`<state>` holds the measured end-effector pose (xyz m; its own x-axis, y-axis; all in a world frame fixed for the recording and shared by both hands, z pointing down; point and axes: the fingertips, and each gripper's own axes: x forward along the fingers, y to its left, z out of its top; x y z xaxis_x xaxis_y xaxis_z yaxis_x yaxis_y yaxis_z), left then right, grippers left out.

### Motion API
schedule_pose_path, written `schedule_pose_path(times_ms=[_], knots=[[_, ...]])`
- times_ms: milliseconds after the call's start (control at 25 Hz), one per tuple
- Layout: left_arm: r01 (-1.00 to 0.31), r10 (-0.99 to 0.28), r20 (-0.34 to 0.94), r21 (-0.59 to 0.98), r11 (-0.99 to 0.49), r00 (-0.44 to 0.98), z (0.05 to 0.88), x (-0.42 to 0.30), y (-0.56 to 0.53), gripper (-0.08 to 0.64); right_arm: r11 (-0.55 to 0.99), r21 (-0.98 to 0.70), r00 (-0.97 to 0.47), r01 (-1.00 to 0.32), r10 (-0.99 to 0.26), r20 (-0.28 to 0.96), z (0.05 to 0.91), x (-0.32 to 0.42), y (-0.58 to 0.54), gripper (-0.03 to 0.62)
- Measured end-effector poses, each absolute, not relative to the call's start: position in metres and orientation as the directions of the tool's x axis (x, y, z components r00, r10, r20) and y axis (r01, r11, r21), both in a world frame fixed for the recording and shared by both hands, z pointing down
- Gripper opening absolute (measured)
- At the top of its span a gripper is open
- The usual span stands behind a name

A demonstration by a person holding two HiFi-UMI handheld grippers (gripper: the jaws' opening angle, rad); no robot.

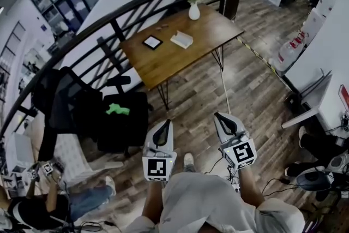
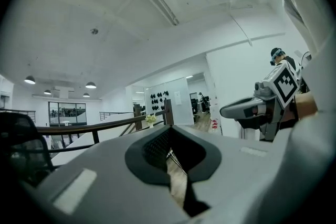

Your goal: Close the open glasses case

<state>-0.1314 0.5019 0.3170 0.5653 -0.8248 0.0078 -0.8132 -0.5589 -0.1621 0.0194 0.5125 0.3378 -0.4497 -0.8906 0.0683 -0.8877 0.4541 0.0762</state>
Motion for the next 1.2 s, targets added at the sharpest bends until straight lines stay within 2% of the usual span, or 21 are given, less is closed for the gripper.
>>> schedule_pose_path(times_ms=[600,1200], knots=[[-0.798,-0.804,0.005,-0.117,-0.591,0.595,0.327,-0.157,0.403,0.020,0.402,0.069,-0.394,-0.913,-0.913,0.107,0.348,-0.004,0.425,0.003],[-0.791,-0.795,-0.017,-0.117,-0.600,0.606,0.324,-0.127,0.310,0.020,0.395,0.065,-0.387,-0.916,-0.916,0.108,0.352,0.023,0.331,0.003]])
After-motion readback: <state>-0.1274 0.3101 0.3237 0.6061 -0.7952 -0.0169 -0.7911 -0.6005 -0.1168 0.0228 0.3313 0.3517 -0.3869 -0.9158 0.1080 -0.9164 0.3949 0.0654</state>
